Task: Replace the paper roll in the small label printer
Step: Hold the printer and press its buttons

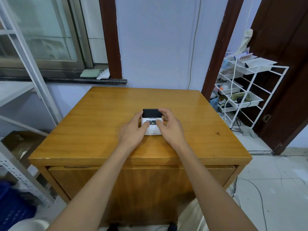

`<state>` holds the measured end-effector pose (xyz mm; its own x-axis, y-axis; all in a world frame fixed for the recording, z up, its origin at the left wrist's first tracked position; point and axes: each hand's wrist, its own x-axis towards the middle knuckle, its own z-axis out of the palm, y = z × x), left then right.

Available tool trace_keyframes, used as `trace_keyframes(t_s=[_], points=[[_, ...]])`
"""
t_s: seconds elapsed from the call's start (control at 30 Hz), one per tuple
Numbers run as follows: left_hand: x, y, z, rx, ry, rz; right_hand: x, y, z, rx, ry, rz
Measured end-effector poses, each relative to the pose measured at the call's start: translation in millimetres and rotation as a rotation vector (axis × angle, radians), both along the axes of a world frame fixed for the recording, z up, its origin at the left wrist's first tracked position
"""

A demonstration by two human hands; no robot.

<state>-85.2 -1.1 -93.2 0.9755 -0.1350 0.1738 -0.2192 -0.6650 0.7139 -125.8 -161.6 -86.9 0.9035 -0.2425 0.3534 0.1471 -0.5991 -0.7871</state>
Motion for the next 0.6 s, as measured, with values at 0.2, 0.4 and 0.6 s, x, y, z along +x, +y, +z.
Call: trace_keyframes(t_s=[0.2, 0.4, 0.6], points=[[2.0, -1.9, -1.0, 0.011, -0.009, -0.009, -1.9, -0.6, 1.2, -0.004, 0.007, -0.015], [1.0, 0.7, -0.7, -0.012, 0.007, 0.0, -1.9, 1.8, 0.4, -0.003, 0.012, -0.028], [-0.5, 0.4, 1.1, -0.003, 0.011, -0.008, -2.1, 0.9, 0.4, -0.002, 0.016, -0.03]])
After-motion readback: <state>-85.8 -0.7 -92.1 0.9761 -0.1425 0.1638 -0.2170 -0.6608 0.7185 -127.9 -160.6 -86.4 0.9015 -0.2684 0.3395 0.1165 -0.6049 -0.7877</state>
